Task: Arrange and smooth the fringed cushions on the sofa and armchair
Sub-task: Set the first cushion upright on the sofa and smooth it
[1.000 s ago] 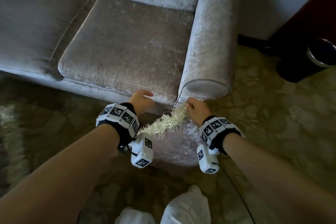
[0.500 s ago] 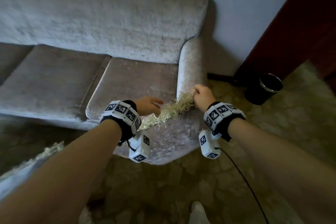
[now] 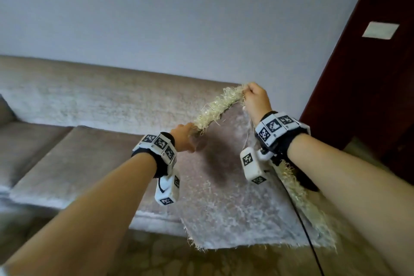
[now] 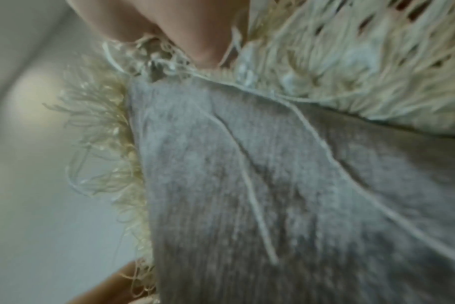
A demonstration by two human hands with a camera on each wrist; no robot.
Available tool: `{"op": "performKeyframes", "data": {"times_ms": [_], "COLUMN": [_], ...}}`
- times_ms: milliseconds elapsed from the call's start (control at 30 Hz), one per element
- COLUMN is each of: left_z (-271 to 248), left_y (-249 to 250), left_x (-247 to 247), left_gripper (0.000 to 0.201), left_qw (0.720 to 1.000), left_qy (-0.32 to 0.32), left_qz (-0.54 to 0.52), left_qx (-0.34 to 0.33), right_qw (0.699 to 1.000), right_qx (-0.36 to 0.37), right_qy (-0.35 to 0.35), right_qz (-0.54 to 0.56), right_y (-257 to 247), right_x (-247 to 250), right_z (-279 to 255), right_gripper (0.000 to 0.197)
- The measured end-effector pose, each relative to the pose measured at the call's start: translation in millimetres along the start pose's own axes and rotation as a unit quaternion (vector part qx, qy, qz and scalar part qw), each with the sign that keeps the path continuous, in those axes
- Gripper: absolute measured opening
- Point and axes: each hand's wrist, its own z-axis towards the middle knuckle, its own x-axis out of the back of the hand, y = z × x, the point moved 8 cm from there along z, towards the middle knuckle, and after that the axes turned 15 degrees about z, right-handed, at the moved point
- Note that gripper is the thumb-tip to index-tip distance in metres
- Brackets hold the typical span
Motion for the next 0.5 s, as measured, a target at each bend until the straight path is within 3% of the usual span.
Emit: {"op": "performKeyframes", "data": {"times_ms": [67,167,200,300,433,500], "left_z": [1,9,16,37,66,81], "left_y": [4,-1,-3,-10,-16,-17], "left_x": [16,54,58,49,50,57], "left_gripper": [0.062,0.058,0.064,0.077,0.03,0.018], "left_qw": [0.998,0.984,0.984,0.997,0.994,0.991], "left_qy": [0.056,0.174,0.174,0.069,0.015,0.013], "left_qz": [-0.004,-0.021,-0.023,0.032,0.109,0.128], "left_qx": [-0.012,0.023,0.029,0.032,0.03,0.037], "right_qw": [1.0,0.996,0.993,0.983,0.983,0.983], "right_qx": [0.013,0.033,0.037,0.039,0.015,-0.006], "right_qy": [0.018,0.044,0.06,0.103,0.109,0.118], "right_qz": [0.01,0.073,0.091,0.144,0.149,0.14], "right_y": [-17,-38,-41,-36,-4,15], "right_x": [9,23,29,41,36,35], "right_z": [9,26,32,56,94,116], "right_gripper": [0.039,0.038,0.038,0.038,0.038,0.037]}}
